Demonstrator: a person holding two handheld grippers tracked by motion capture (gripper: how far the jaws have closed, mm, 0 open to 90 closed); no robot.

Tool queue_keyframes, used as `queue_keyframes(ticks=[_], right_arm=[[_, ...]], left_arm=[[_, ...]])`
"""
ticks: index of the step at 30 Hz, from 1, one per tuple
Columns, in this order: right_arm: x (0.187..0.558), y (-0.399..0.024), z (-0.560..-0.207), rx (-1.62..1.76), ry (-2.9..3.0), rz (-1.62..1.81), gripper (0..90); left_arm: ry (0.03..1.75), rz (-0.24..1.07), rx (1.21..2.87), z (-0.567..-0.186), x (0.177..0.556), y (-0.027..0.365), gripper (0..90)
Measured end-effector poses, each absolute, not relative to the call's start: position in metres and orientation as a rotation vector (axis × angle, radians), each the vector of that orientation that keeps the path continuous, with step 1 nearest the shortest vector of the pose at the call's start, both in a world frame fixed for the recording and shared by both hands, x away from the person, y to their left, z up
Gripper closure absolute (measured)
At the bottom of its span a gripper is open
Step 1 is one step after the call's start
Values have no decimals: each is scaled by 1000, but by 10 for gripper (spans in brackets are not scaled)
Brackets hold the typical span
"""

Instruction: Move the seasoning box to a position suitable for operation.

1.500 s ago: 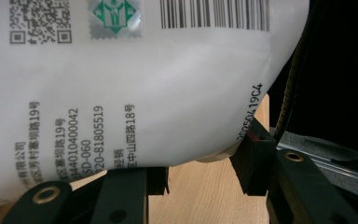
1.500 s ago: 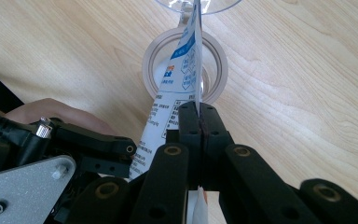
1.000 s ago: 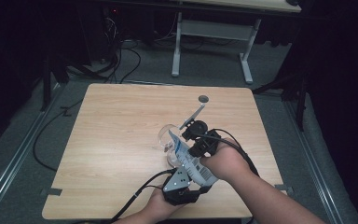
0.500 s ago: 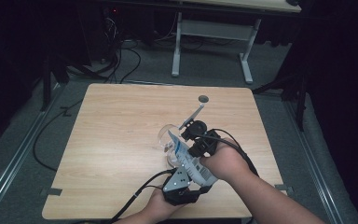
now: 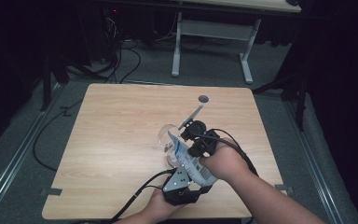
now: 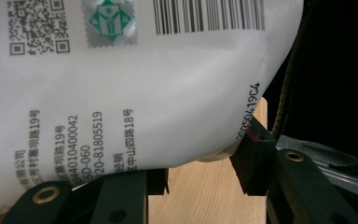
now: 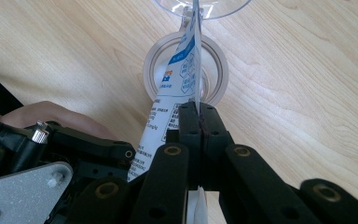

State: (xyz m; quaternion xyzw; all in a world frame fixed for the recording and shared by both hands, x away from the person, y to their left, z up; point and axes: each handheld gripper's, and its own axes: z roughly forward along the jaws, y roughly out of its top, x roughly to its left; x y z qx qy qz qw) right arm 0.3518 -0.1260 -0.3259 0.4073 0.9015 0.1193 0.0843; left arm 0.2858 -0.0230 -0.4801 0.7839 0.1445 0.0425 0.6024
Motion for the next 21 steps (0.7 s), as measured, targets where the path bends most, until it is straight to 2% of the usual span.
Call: queue_keyframes(ticks=[21], right_arm=[[353, -121, -323, 1203, 2691, 340, 900]], left_arm=[[336, 99, 1805, -478, 287, -21, 613]])
